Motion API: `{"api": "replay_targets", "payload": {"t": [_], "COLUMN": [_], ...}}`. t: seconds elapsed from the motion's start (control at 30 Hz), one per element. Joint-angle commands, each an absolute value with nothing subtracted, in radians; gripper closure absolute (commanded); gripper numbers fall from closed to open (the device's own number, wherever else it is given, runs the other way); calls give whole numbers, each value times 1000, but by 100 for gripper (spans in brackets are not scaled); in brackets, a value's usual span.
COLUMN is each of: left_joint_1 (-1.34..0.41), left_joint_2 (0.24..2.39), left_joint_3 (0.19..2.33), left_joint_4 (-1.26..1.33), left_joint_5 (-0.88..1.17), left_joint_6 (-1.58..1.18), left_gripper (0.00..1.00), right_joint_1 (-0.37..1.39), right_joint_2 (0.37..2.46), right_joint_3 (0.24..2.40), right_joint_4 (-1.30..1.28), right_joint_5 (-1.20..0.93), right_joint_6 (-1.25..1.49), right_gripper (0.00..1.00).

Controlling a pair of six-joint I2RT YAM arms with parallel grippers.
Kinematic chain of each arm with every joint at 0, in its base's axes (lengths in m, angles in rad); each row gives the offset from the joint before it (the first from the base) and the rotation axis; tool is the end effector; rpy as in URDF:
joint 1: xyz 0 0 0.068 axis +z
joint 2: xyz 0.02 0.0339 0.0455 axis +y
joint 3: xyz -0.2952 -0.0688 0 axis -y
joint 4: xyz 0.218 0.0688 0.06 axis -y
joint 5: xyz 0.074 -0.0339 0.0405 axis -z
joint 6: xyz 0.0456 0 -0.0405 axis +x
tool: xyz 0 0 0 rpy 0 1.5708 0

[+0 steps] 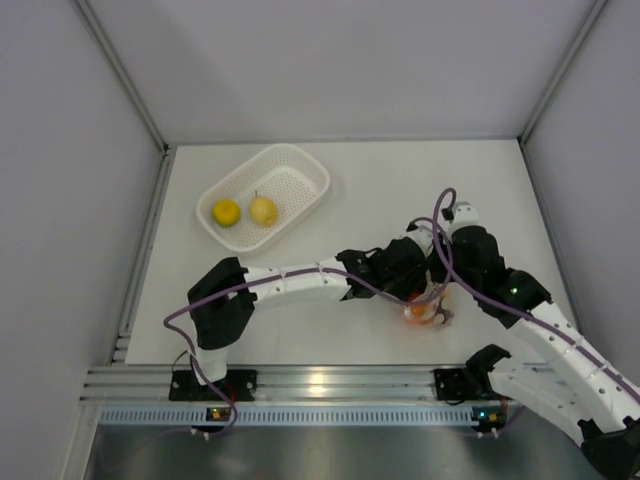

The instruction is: Open the zip-top bag and remove the fake food

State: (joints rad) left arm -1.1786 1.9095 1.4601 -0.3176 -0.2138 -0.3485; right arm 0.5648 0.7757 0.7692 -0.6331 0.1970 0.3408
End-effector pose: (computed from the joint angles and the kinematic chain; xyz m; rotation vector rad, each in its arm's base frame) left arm 0.1717 -0.3898 0.2690 0.8573 2.2138 -0.5132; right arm 0.1086 0.0582 0.3079 -0.1379 2.2068 0.2892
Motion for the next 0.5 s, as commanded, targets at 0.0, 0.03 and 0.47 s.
{"api": "replay_targets", "payload": {"t": [0.0, 0.03, 0.47], "left_joint_1": [-1233, -1232, -1232], "left_joint_2": [1796, 1770, 1548], "left_joint_3": [1442, 1434, 1299], "left_joint_4": [-262, -256, -203], "left_joint_5": [-256, -264, -385], "left_joint_6": [-370, -376, -469], "left_gripper": [100, 100, 100], "right_joint_1": [575, 575, 575], "right_joint_2": [804, 810, 870], "right_joint_3": [830, 834, 865], "right_joint_4": [-540, -540, -515], "right_joint_5": [173, 181, 219], "right_joint_6": [331, 330, 334], "right_gripper": [100, 100, 100]}}
